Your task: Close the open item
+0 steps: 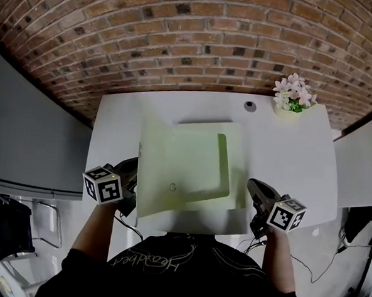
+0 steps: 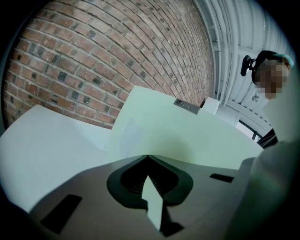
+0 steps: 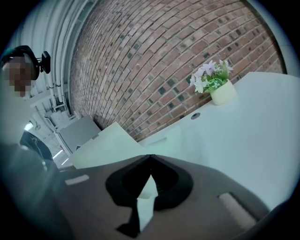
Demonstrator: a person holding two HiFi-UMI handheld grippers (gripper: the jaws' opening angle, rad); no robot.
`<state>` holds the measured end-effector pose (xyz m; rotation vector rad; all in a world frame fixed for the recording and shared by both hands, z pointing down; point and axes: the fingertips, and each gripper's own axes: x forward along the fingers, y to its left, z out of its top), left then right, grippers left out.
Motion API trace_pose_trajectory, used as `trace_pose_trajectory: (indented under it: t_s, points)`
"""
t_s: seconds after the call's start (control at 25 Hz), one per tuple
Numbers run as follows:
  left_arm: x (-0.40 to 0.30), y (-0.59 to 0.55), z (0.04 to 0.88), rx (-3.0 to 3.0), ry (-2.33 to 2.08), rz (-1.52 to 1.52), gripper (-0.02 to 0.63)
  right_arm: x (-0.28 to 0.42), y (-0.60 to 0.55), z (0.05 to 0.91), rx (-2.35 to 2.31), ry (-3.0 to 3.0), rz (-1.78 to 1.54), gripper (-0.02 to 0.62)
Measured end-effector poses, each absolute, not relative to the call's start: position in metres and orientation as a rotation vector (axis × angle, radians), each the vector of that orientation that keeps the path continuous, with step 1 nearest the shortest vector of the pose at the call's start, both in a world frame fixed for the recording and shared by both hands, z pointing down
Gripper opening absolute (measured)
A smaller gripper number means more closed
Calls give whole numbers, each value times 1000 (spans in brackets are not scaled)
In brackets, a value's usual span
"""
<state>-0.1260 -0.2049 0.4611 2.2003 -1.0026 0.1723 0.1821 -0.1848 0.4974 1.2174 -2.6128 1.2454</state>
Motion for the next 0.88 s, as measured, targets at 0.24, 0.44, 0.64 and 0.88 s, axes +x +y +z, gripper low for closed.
trace_pose_trajectory:
  t_s: [0.24, 0.44, 0.64, 0.88]
  points:
    - [-111, -206, 467, 2164, -1048, 161, 2, 194, -197, 508, 1160, -2619, 1280, 0]
    - [-102, -209, 470, 2154, -1093, 182, 2, 198, -204, 520, 1085, -2607, 1280, 44]
    - [-97, -210, 480, 2134, -1106, 184, 2, 198, -211, 528, 1044, -2603, 1280, 44]
    - [-87, -215, 485, 2147, -1095, 209, 2, 195, -220, 540, 1015, -2568, 1244, 44]
